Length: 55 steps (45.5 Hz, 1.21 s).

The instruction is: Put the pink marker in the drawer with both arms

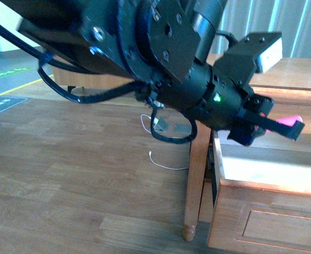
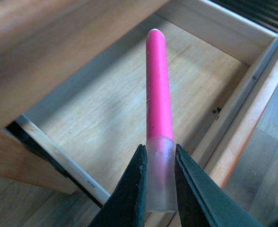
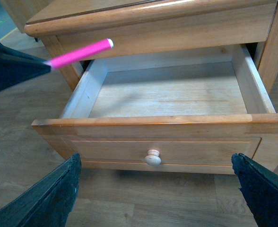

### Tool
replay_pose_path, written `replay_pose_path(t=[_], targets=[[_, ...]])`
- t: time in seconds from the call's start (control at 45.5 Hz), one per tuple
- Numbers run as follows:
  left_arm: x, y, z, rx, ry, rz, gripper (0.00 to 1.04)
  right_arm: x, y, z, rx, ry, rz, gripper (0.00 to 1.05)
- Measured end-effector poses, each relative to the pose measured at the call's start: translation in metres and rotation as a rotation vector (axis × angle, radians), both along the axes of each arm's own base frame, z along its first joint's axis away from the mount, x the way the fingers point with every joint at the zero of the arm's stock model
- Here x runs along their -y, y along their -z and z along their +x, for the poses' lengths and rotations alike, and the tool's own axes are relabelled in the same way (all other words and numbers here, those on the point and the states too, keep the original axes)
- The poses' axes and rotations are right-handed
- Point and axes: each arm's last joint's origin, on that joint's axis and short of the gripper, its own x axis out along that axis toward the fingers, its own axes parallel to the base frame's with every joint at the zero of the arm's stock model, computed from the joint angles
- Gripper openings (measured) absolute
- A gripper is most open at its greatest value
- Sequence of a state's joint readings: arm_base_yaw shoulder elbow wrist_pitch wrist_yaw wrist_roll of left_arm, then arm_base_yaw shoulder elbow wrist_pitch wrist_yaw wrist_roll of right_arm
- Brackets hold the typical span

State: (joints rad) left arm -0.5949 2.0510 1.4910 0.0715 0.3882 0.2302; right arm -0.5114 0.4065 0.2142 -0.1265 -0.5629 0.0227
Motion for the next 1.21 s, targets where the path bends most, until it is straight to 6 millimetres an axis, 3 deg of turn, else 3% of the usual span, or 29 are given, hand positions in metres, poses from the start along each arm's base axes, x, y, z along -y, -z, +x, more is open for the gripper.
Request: replay_pose_path(t=[0.22,0.528,0.682,0.836,0.989,1.209], targets=[[0.013,0.024,0.007,-0.047,-0.017,0.019,0.14,0.000,0.000,0.000,0.000,0.000,0.000,0.96],[0.017,0.031,0.012,-0.055,-0.044,0.018,0.15,0.000,0.000,0.000,0.000,0.000,0.000,0.96],[0.015,0.029,0.015,-0.046,-0.064,-0.001,0.46,0.000,0.000,0.000,0.000,0.000,0.000,0.96],[0.007,0.028,0.014,-0.034,-0.126,-0.003,0.70,0.000,0.000,0.000,0.000,0.000,0.000,0.96],[-0.018,0.004,0.009,0.045,-0.316,-0.044,1.00,0.000,0.000,0.000,0.000,0.000,0.000,0.96],[-0.070,-0.030,-0.008,0.145,-0.564,-0.114,0.99,0.000,0.000,0.000,0.000,0.000,0.000,0.96]])
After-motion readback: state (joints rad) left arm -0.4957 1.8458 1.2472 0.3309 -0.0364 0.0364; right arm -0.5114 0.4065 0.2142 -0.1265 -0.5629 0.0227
